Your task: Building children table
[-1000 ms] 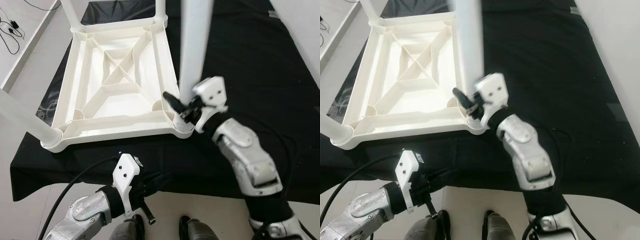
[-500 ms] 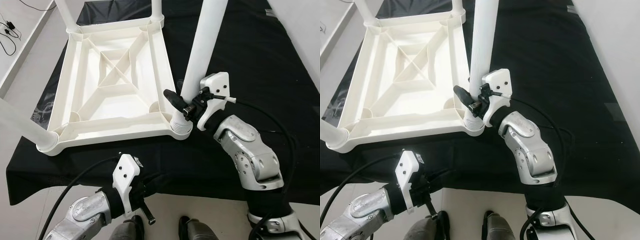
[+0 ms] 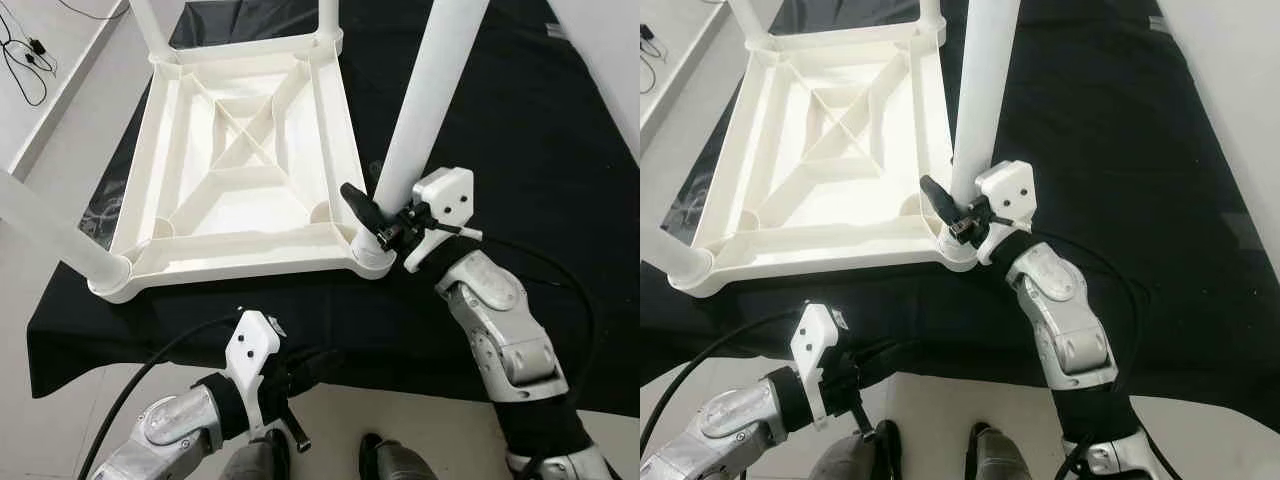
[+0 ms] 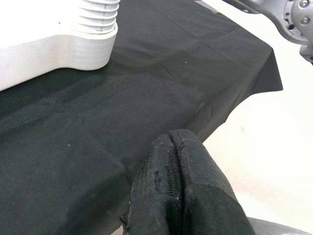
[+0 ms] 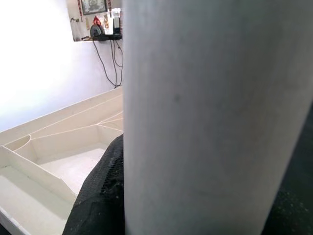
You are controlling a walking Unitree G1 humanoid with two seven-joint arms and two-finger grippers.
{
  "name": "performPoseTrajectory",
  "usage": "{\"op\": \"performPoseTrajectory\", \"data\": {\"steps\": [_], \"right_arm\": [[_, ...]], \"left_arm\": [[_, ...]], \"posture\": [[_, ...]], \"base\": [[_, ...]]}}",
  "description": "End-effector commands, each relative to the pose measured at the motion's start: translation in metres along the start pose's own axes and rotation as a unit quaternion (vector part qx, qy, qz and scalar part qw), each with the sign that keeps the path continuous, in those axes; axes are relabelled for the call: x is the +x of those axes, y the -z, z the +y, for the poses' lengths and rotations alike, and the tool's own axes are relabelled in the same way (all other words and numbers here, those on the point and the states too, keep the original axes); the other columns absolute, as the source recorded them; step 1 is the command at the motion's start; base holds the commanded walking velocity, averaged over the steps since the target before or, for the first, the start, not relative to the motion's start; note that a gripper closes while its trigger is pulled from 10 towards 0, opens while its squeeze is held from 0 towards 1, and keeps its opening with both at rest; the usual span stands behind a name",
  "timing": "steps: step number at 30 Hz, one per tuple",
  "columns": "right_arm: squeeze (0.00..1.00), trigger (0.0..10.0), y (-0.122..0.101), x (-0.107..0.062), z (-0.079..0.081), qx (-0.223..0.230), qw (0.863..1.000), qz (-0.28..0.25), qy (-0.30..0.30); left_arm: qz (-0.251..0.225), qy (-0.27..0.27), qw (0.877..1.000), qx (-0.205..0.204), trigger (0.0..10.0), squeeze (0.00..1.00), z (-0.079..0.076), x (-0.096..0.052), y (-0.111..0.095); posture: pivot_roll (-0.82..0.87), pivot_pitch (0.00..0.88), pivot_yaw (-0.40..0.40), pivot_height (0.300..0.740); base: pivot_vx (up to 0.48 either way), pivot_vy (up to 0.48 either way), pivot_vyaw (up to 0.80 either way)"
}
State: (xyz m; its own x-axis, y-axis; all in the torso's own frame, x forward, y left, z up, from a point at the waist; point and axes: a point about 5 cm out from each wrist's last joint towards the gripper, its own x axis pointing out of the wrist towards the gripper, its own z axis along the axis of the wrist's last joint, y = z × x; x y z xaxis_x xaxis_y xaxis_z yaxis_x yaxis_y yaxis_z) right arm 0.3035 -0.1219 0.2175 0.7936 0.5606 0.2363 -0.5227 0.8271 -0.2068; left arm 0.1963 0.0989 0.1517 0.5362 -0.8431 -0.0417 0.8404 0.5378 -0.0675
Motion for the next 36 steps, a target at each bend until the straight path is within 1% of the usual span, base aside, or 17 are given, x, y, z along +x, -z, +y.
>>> {"op": "performPoseTrajectory", "data": {"steps": [1,9,10,13,14,15,16,18,20,22,25,28,30,31,32,35,36], "right_arm": [[0.00,10.0,0.050,-0.021,-0.003,-0.046,0.990,0.135,0.012],[0.00,10.0,0.047,-0.019,-0.001,-0.091,0.989,0.116,-0.005],[0.00,10.0,0.050,-0.021,0.002,-0.121,0.986,0.114,-0.020],[0.00,10.0,0.054,-0.025,0.003,-0.150,0.981,0.119,-0.031],[0.00,10.0,0.055,-0.027,0.003,-0.170,0.977,0.125,-0.041],[0.00,10.0,0.055,-0.027,0.003,-0.170,0.977,0.125,-0.041],[0.00,10.0,0.057,-0.028,0.004,-0.188,0.972,0.131,-0.052],[0.00,10.0,0.057,-0.028,0.004,-0.188,0.972,0.131,-0.052],[0.00,10.0,0.059,-0.031,0.003,-0.210,0.965,0.145,-0.062],[0.00,10.0,0.059,-0.031,0.002,-0.209,0.965,0.149,-0.061],[0.00,10.0,0.058,-0.030,0.001,-0.201,0.966,0.151,-0.061],[0.00,10.0,0.054,-0.027,0.000,-0.180,0.972,0.141,-0.057],[0.00,10.0,0.047,-0.021,-0.005,-0.129,0.983,0.128,-0.035],[0.00,10.0,0.047,-0.021,-0.005,-0.129,0.983,0.128,-0.035],[0.00,10.0,0.044,-0.018,-0.008,-0.091,0.988,0.124,-0.025],[0.00,10.0,0.037,-0.010,-0.015,0.000,0.992,0.122,-0.007],[0.00,10.0,0.037,-0.010,-0.015,0.000,0.992,0.122,-0.007]], "left_arm": [[0.009,0.002,1.000,-0.003,10.0,0.00,-0.002,-0.002,0.004],[0.008,0.001,1.000,-0.002,10.0,0.00,-0.001,-0.001,0.004],[0.007,0.000,1.000,-0.002,10.0,0.00,-0.001,-0.001,0.004],[0.007,-0.001,1.000,-0.001,10.0,0.00,-0.001,-0.001,0.003],[0.006,-0.002,1.000,-0.001,10.0,0.00,-0.001,-0.001,0.003],[0.006,-0.002,1.000,-0.001,10.0,0.00,-0.001,-0.001,0.003],[0.006,-0.002,1.000,-0.001,10.0,0.00,-0.001,-0.001,0.003],[0.006,-0.002,1.000,-0.001,10.0,0.00,-0.001,-0.001,0.003],[0.006,-0.003,1.000,-0.002,10.0,0.00,-0.001,-0.002,0.003],[0.006,-0.002,1.000,-0.002,10.0,0.00,-0.001,-0.002,0.003],[0.006,-0.001,1.000,-0.002,10.0,0.00,-0.001,-0.002,0.003],[0.006,-0.002,1.000,-0.002,10.0,0.00,-0.001,-0.002,0.003],[0.006,-0.002,1.000,-0.002,10.0,0.00,-0.001,-0.001,0.003],[0.006,-0.002,1.000,-0.002,10.0,0.00,-0.001,-0.001,0.003],[0.006,-0.002,1.000,-0.002,10.0,0.00,-0.001,-0.001,0.003],[0.006,-0.002,1.000,-0.002,10.0,0.00,-0.001,-0.001,0.003],[0.006,-0.002,1.000,-0.002,10.0,0.00,-0.001,-0.001,0.003]], "posture": [[0.08,0.304,0.027,0.740],[0.08,0.308,0.023,0.740],[0.08,0.308,0.021,0.740],[0.08,0.311,0.021,0.740],[0.08,0.313,0.021,0.740],[0.08,0.313,0.021,0.740],[0.08,0.313,0.021,0.740],[0.08,0.313,0.021,0.740],[0.08,0.315,0.022,0.740],[0.08,0.314,0.023,0.740],[0.08,0.314,0.021,0.740],[0.08,0.313,0.022,0.740],[0.08,0.312,0.021,0.740],[0.08,0.312,0.021,0.740],[0.08,0.311,0.021,0.740],[0.08,0.311,0.020,0.740],[0.08,0.311,0.020,0.740]], "base": [[0.000,0.000,0.00],[0.000,0.000,0.00],[0.000,0.000,0.00],[0.000,0.000,0.00],[0.000,0.000,0.00],[0.000,0.000,0.00],[0.000,0.000,0.00],[0.000,0.000,0.00],[0.000,0.000,0.00],[0.000,0.000,0.00],[0.000,0.000,0.00],[0.000,0.000,0.00],[0.000,0.000,0.00],[0.000,0.000,0.00],[0.000,0.000,0.00],[0.000,0.000,0.00],[0.000,0.000,0.00]]}}
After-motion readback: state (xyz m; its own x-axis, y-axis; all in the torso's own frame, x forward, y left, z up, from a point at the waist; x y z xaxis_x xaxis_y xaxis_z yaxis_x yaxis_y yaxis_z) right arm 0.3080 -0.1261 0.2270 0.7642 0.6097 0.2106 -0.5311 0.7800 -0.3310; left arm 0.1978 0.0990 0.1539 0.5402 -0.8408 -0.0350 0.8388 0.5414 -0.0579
